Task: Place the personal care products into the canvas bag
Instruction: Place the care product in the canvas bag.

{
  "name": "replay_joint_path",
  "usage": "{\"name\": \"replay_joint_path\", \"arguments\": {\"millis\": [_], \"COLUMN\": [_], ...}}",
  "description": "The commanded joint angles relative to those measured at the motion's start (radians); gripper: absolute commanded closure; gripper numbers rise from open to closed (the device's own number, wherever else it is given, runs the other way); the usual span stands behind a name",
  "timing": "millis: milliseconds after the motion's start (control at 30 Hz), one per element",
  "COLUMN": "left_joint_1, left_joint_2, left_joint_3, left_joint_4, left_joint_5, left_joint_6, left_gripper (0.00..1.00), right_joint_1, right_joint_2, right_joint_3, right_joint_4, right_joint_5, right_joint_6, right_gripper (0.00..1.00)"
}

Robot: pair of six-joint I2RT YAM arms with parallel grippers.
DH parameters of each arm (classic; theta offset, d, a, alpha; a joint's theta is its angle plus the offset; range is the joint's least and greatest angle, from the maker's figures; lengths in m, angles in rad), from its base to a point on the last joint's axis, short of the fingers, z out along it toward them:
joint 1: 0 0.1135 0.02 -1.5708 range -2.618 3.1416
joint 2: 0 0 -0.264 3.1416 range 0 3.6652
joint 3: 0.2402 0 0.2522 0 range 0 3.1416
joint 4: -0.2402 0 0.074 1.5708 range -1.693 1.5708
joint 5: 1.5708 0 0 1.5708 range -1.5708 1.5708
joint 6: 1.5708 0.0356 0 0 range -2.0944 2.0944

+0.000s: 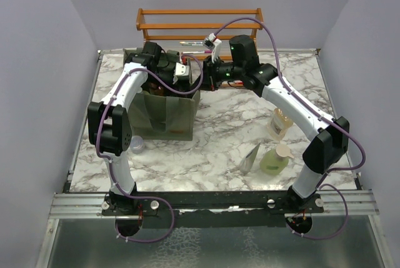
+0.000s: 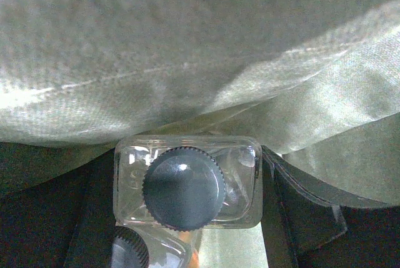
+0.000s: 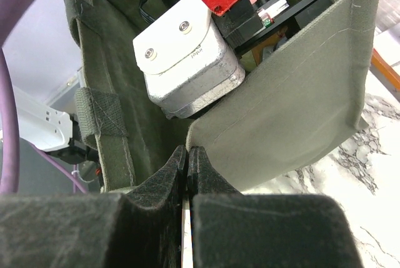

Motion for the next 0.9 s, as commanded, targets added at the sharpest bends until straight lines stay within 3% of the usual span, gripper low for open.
{"name": "replay_joint_path", "arguments": {"millis": [0,233,600,867], "left_joint_1": [0.009,0.009,0.009,0.009], "left_joint_2": [0.033,0.042,0.018,-0.012], "left_joint_3": [-0.034,-0.082,-0.083,-0.083], "left_joint_4": [0.087,0.130,0.137,0.175], "left_joint_5": [0.016,0.035,0.063,0.065], "left_joint_6": [0.013,0.001,-0.004,-0.034], "left_gripper": [1.00,0.94,0.85,0.70], "right_joint_1": [0.010,0.006,-0.002,-0.005], "right_joint_2": [-0.027,-0.025,-0.056,-0.106], "right_joint_3": [0.055,0.022,-0.008,-0.044], "right_joint_4": [0.053,0.007,-0.027,-0.023], "right_joint_5": [-0.081,0.029,0.117,0.118], "right_joint_6": [-0.017,-0.078,-0.161,-0.188], "right_gripper": [0.99,0.93,0.65,0.60]}}
